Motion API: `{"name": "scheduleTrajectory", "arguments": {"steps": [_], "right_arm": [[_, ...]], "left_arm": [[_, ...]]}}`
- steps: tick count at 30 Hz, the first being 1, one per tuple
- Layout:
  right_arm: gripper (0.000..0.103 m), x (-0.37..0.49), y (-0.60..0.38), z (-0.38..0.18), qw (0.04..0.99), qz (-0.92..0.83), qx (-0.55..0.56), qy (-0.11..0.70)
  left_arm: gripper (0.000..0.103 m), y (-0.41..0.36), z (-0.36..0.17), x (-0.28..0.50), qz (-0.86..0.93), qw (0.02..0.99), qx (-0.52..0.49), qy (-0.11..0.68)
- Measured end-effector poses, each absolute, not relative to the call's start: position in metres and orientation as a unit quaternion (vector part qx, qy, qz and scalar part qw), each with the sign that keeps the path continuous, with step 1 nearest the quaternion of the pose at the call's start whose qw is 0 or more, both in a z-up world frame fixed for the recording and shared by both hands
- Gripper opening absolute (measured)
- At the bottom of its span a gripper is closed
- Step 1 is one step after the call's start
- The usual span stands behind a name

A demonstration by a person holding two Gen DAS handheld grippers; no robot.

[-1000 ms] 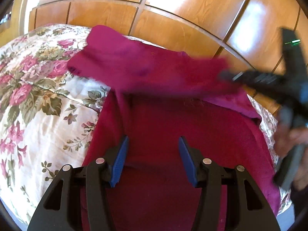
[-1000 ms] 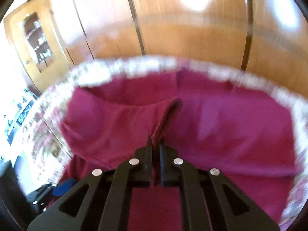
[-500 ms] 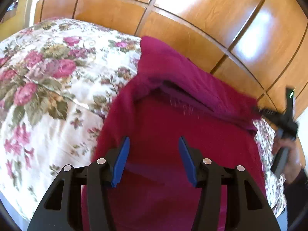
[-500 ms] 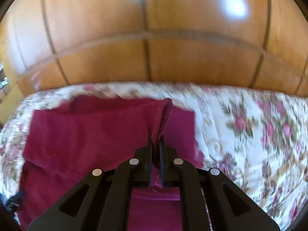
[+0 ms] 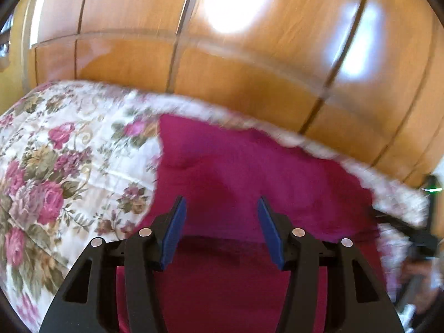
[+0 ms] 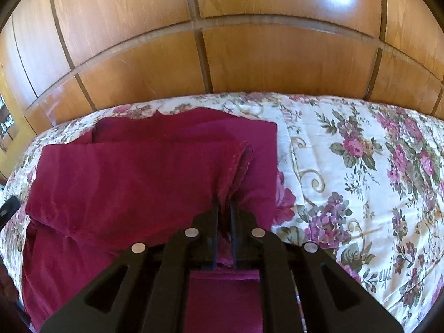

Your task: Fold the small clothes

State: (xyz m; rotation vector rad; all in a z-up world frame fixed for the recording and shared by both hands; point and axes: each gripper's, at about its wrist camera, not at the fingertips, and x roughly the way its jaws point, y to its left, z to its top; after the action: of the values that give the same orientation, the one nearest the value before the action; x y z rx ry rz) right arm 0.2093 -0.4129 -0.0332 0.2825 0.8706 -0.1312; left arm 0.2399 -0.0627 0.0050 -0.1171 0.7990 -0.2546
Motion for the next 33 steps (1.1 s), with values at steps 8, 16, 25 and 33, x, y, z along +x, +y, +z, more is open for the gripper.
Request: {"name": "scheduleTrajectory", "arguments": {"steps": [8,16,25,33], "right_arm": [[0.085,0.186,-0.426,-0.018,0.900,-0.059,0.153,0.403],[0.085,0.172,-0.402,0.022,0.927,-0.014,0.144,0.346],[0.085,0.219,-0.369,-0.006,0.924,0.000,0.112,0.366],[0.086,0.229,-0.366,-0.041,0.912,-0.012,0.129,0.389]], "left_arm": [[0.043,-0.037,-0.015,0.242,-0.090,0.900,-0.051,0.424],[0.049,-0.022,0.021,0.275,-0.109,0.901,-0.118,0.403],[0.053,-0.010,-0.009,0.361,-0.122,0.851,-0.209,0.467],[0.013,-0.041,0.000,0.352,-0.106,0.904,-0.098,0.401]]}}
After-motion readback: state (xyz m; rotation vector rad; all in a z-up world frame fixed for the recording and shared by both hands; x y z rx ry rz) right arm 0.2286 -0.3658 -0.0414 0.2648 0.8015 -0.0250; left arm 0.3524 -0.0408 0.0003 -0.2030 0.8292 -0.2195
